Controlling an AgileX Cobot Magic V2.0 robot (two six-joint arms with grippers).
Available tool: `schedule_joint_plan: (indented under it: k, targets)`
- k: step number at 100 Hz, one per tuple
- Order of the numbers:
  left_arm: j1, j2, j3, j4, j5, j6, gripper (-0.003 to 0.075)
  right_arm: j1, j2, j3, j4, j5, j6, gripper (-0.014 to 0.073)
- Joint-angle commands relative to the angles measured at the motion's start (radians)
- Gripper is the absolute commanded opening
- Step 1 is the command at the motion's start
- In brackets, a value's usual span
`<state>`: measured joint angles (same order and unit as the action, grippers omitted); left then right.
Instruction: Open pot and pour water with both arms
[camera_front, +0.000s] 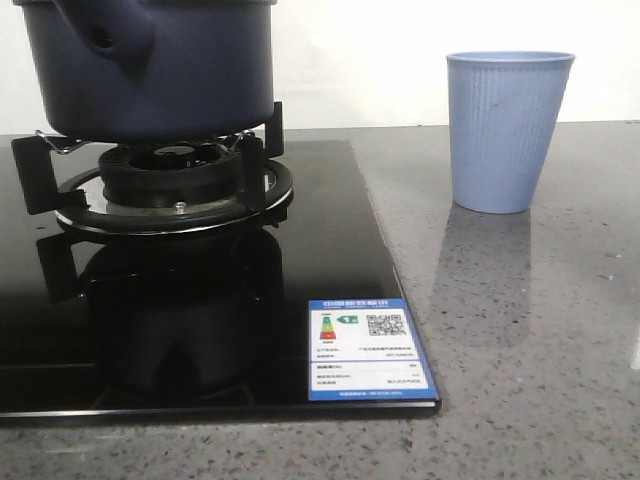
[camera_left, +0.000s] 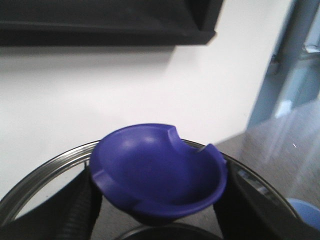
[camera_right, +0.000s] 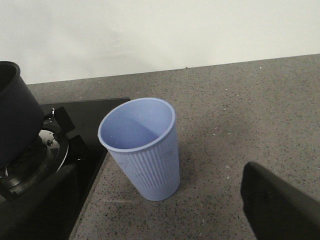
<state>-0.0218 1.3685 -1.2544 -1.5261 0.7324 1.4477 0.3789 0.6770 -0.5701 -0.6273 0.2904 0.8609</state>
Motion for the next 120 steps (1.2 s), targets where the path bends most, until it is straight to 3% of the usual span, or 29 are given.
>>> schedule_joint_plan:
  k: [1,9,26,86,120]
  targets:
    - [-0.043,-0.009,-0.043,0.001,0.047,-0.002,0.0411,0.0,-0.006,-0.025,-0.016,-0.051,0.001,0.0571]
    - [-0.081,0.009,-0.043,0.081,0.047,-0.002,0.0411,0.0,-0.006,-0.025,-0.016,-0.053,0.001,0.0571]
    - [-0.125,0.036,-0.043,0.095,0.045,-0.002,0.0411,0.0,-0.006,-0.025,-0.016,-0.053,0.001,0.0571]
    - [-0.125,0.073,-0.035,0.181,0.045,-0.002,0.0411,0.0,-0.006,-0.025,-0.019,-0.046,0.001,0.0571]
    - [-0.036,0.073,-0.035,0.118,0.137,-0.025,0.0411,0.0,-0.006,-0.025,-0.019,-0.044,0.001,0.0571]
